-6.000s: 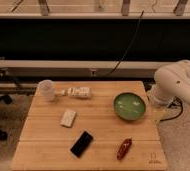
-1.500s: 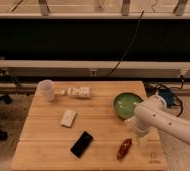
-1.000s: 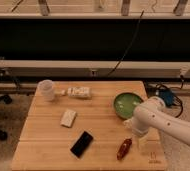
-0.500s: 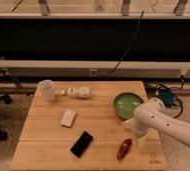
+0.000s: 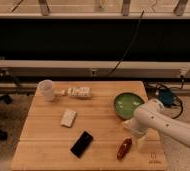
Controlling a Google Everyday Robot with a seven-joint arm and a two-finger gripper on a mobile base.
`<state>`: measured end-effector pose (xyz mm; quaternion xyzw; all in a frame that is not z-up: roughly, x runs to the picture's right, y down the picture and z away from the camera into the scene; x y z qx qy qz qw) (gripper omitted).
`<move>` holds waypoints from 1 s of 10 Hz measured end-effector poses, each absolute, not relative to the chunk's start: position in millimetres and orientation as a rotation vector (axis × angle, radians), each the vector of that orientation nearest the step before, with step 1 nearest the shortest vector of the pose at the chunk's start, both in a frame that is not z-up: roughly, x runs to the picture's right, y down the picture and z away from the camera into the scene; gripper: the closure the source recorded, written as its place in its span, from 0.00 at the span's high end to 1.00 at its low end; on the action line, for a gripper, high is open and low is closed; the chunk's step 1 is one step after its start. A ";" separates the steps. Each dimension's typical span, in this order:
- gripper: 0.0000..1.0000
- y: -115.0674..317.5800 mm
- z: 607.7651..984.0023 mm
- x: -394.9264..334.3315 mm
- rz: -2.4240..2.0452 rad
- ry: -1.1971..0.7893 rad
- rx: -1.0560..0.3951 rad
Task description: Place the pepper on the white sponge
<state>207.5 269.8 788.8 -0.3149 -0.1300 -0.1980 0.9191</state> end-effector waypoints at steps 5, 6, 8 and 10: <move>0.80 282.9 781.5 198.7 -0.448 -0.283 -0.681; 0.80 288.3 779.6 195.3 -0.464 -0.289 -0.691; 0.80 297.6 778.0 189.5 -0.488 -0.296 -0.708; 0.80 303.9 776.9 186.3 -0.505 -0.299 -0.716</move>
